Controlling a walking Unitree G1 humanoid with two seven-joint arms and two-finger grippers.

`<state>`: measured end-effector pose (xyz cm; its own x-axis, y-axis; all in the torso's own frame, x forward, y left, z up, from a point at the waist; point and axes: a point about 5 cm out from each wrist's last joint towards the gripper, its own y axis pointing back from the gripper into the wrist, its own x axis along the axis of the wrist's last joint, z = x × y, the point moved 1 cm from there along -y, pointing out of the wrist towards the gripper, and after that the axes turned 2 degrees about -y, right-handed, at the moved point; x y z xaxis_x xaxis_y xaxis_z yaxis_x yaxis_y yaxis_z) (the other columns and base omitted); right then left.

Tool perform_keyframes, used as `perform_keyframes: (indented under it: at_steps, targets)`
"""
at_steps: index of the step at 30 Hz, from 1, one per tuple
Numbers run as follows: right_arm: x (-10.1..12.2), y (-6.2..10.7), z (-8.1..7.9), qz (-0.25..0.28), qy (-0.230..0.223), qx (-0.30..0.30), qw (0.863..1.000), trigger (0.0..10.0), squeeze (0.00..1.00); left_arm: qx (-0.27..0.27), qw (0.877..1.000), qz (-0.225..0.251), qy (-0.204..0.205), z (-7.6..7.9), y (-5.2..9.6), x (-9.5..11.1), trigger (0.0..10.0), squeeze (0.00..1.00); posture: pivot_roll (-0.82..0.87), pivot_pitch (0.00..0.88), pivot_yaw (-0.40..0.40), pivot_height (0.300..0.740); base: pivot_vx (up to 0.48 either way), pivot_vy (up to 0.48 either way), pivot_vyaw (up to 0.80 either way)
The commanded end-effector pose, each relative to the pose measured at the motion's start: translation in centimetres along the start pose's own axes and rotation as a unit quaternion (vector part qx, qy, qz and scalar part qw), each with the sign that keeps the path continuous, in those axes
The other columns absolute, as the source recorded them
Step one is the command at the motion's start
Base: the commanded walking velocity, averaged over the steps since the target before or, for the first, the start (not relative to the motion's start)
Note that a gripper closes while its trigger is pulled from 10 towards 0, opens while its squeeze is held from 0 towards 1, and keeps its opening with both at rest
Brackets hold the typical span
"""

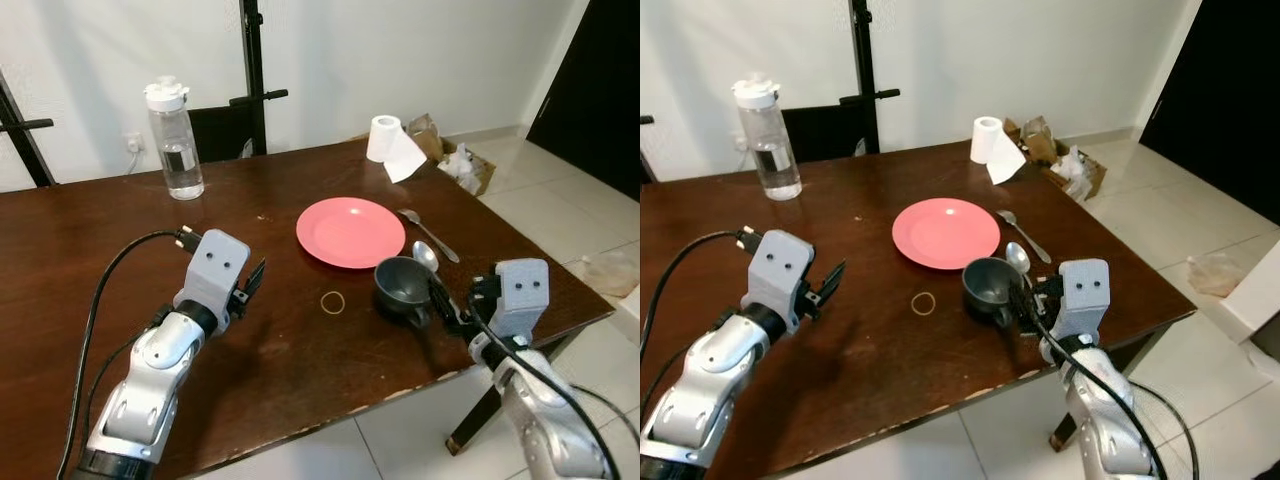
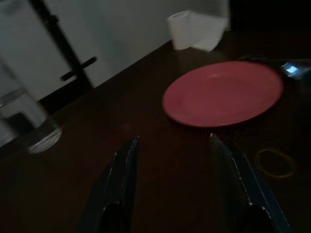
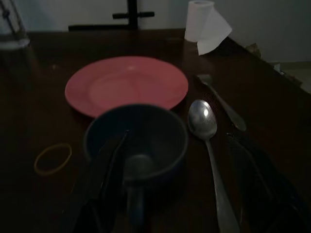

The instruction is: Setting the table

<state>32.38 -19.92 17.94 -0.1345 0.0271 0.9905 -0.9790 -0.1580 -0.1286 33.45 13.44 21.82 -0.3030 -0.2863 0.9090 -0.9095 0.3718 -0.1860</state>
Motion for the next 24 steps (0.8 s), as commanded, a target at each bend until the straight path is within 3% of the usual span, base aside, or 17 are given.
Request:
perform_keyframes:
  at_steps: [1, 6, 7, 8, 10, 15, 21, 22, 24]
  targets:
    - [-0.6, 0.2, 0.2, -0.020, 0.008, 0.009, 1.000, 10.0, 0.00, -0.029, 0.999, 0.009, 0.010, 1.1, -0.4, 0.7, 10.0, 0.00, 0.00, 0.118, 0.062, 0.740, 0.000, 0.000, 0.00]
    - [-0.5, 0.3, -0.5, -0.042, 0.020, 0.078, 0.996, 10.0, 0.00, -0.131, 0.990, 0.046, 0.010, 4.0, -1.6, 2.9, 10.0, 0.00, -0.02, 0.138, 0.043, 0.740, 0.000, 0.000, 0.00]
    - [-0.5, 0.3, -0.5, -0.042, 0.020, 0.078, 0.996, 10.0, 0.00, -0.131, 0.990, 0.046, 0.010, 4.0, -1.6, 2.9, 10.0, 0.00, -0.02, 0.138, 0.043, 0.740, 0.000, 0.000, 0.00]
    - [-0.5, 0.0, -0.9, -0.049, 0.028, 0.105, 0.993, 10.0, 0.00, -0.189, 0.980, 0.056, -0.006, 5.5, -2.3, 3.8, 10.0, 0.00, -0.03, 0.140, 0.045, 0.740, 0.000, 0.000, 0.00]
    - [-0.6, -0.1, -1.2, -0.054, 0.034, 0.118, 0.991, 10.0, 0.00, -0.216, 0.975, 0.060, -0.014, 6.1, -2.6, 4.2, 10.0, 0.00, -0.03, 0.145, 0.050, 0.740, 0.000, 0.000, 0.00]
    - [-1.4, -0.4, -2.0, -0.078, 0.040, 0.149, 0.985, 10.0, 0.00, -0.245, 0.966, 0.075, -0.027, 6.6, -3.6, 5.4, 10.0, 0.00, -0.05, 0.150, 0.066, 0.740, 0.000, 0.000, 0.00]
    - [-2.1, -0.2, -2.4, -0.093, 0.034, 0.177, 0.979, 10.0, 0.00, -0.245, 0.966, 0.078, -0.029, 6.4, -3.7, 5.7, 10.0, 0.00, -0.05, 0.152, 0.068, 0.740, 0.000, 0.000, 0.00]
    - [-2.0, -0.5, -2.4, -0.091, 0.031, 0.178, 0.979, 10.0, 1.00, -0.243, 0.966, 0.077, -0.029, 6.2, -3.7, 5.7, 10.0, 0.00, -0.05, 0.149, 0.072, 0.740, 0.000, 0.000, 0.00]
    - [-1.8, -0.9, -2.4, -0.084, 0.027, 0.179, 0.980, 10.0, 1.00, -0.240, 0.967, 0.074, -0.031, 5.9, -3.7, 5.5, 10.0, 0.00, -0.04, 0.148, 0.075, 0.740, 0.000, 0.000, 0.00]
